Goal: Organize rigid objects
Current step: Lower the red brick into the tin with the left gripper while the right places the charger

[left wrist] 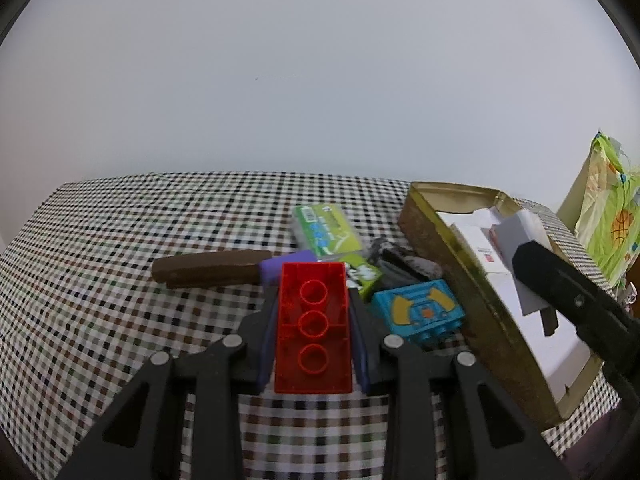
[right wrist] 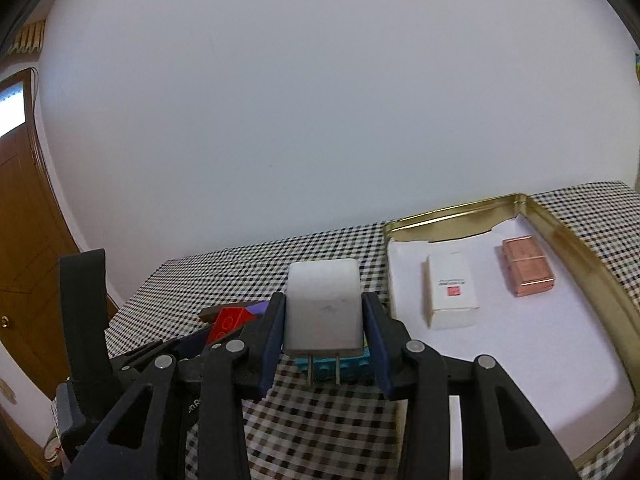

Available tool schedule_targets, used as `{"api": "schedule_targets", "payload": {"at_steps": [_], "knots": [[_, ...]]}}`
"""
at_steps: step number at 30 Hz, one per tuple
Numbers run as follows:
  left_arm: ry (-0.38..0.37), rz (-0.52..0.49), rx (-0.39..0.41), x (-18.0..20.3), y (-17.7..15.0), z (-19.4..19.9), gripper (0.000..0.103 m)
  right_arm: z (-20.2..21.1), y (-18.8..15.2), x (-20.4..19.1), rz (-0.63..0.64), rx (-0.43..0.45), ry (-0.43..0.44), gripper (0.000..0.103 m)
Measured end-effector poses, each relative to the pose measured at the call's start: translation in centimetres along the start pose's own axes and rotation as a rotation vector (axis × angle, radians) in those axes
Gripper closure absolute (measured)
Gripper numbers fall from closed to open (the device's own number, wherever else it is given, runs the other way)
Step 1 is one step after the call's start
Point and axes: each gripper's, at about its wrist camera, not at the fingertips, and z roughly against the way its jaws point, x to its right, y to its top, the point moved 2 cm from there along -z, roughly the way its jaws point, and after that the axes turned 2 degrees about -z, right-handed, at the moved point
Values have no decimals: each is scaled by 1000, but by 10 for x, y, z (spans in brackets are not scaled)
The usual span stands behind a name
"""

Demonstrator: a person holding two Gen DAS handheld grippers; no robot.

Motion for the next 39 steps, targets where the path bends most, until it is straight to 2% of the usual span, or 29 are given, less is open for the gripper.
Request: {"api": "schedule_targets", "payload": {"at_steps": [10, 17, 29, 39], "knots": [[-21, -29, 11, 36, 0, 10, 73, 20, 9, 38, -20, 39, -49, 61], [-30, -68, 50, 60, 5, 21, 73, 36, 16, 75, -50, 64, -86, 61], [-94, -146, 89, 122, 10, 36, 73, 57, 26, 137, -82, 99, -164, 61], [-129, -168, 59, 164, 9, 20, 73, 71, 28, 149, -59, 91, -209, 61]]}}
